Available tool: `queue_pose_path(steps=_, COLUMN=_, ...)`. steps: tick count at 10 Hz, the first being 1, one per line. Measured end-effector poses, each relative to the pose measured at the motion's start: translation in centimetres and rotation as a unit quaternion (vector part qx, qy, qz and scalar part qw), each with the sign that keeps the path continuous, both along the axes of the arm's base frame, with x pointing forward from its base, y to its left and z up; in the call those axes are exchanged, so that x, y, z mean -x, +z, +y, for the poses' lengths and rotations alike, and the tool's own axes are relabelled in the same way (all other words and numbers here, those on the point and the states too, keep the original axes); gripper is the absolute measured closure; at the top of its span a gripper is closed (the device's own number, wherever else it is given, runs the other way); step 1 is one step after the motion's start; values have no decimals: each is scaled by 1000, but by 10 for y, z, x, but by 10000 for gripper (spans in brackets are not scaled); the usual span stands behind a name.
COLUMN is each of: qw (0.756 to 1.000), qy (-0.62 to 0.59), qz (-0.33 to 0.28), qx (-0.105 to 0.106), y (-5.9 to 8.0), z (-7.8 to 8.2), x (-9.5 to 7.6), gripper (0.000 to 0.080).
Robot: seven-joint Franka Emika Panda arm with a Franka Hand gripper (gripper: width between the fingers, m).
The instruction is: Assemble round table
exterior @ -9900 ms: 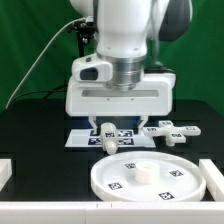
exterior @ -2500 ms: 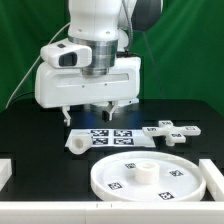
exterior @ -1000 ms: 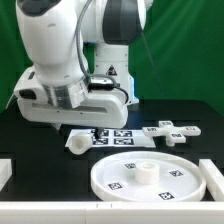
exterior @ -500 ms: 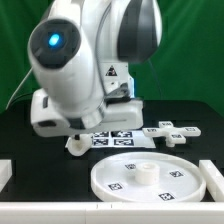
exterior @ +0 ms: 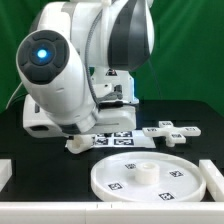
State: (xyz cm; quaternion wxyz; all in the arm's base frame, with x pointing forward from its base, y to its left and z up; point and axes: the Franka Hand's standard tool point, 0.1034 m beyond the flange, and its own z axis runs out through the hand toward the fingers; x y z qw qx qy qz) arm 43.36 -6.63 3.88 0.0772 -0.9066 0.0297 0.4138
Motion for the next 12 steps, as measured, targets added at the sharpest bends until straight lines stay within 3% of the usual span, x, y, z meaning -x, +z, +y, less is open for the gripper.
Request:
queue_pose_path(steps=9, qw=1000, qy=-2, qz=2, qx=-6, y=-3, z=4, x=1, gripper=151)
queue_pose_path(steps=10, qw=1000, qy=5, qz=24, qx=-15, y=5, z=-5, x=4, gripper=151)
queue_pose_path(steps=12, qw=999, qy=4, qz=36, qx=-4, y=14, z=-21, x=-6, gripper=151)
